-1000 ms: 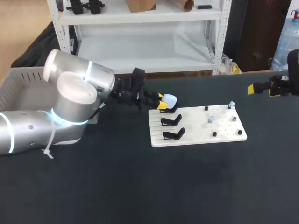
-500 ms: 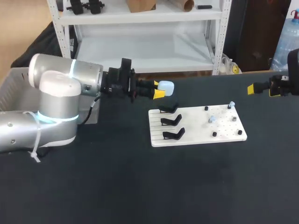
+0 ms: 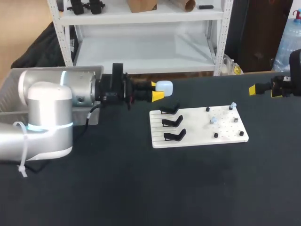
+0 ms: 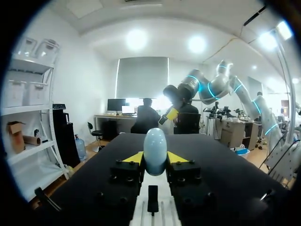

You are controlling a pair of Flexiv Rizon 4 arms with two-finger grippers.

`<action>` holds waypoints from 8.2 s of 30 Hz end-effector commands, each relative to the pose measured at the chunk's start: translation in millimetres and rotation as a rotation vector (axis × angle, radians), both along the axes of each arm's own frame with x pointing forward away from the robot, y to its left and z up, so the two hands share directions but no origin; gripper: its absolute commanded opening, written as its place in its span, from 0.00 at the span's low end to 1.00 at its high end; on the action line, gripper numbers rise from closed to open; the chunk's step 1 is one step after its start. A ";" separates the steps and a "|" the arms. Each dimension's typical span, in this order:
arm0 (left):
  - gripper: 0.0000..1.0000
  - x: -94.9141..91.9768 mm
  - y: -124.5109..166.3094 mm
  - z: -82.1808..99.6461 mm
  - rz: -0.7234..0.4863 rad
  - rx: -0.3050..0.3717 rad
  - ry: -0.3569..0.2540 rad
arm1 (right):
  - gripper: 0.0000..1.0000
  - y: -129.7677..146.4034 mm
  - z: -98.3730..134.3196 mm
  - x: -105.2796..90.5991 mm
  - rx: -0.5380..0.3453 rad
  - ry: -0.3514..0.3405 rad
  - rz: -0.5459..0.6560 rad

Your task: Pick up each earbud case from the left stands, insert the matching earbuds, close the lid, and place the case in the box.

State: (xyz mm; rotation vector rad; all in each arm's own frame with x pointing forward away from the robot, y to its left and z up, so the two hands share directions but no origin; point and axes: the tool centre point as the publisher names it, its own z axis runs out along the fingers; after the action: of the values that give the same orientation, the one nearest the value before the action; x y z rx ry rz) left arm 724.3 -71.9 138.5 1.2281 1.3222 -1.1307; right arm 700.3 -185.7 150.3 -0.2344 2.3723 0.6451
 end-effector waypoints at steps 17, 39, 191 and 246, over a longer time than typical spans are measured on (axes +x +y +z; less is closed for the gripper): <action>0.00 -6.1 -0.1 -0.9 0.063 -0.005 -0.003 | 1.00 1.3 -0.1 -0.1 0.005 -0.005 0.011; 0.00 -22.2 -35.3 -7.5 -0.139 -0.051 0.009 | 1.00 82.8 12.4 -92.2 -0.072 -0.025 0.196; 0.00 -33.3 -38.5 -21.5 -0.119 -0.046 0.000 | 0.93 30.4 -71.5 31.7 -0.677 0.218 0.218; 0.00 -33.3 -38.5 -21.5 -0.119 -0.046 0.000 | 0.31 28.8 -121.2 70.6 -0.676 0.188 0.209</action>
State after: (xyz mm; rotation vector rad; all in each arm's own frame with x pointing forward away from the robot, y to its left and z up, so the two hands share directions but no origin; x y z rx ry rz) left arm 692.5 -110.6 117.2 1.2898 1.2286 -1.2425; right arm 773.6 -156.8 31.3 -0.7534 2.7071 -0.0714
